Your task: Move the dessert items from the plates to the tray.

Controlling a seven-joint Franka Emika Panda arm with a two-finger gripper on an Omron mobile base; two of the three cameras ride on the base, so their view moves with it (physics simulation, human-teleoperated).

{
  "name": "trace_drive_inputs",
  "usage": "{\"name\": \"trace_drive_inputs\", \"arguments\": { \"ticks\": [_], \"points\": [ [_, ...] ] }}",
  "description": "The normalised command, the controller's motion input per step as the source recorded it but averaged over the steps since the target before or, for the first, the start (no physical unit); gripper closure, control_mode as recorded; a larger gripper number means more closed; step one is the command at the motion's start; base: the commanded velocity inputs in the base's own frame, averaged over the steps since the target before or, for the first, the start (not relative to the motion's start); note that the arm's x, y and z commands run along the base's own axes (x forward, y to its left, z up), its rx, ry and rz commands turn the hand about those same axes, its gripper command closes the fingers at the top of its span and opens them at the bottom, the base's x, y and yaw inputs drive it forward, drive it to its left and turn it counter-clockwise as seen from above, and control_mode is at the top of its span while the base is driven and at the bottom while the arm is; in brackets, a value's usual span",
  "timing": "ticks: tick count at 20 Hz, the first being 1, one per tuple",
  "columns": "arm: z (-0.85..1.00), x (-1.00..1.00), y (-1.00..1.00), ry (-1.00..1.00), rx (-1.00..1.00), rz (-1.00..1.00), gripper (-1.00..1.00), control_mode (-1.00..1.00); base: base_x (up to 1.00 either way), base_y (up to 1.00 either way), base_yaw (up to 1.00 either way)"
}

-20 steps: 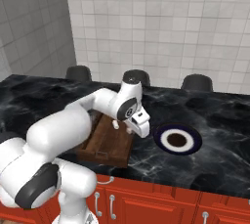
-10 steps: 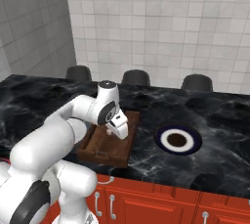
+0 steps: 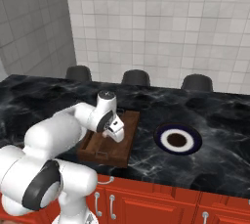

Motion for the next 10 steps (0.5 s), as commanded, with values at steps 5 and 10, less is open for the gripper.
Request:
{"name": "trace_drive_inputs", "arguments": {
  "ticks": [5, 10],
  "points": [
    [-0.33, 0.31, 0.33, 0.05, 0.0, 0.06, 1.0, -1.0, 0.0, 0.0, 0.0],
    [-0.3, 0.22, 0.1, 0.05, 0.0, 0.04, 1.0, -1.0, 0.0, 0.0, 0.0]
  ]
}}
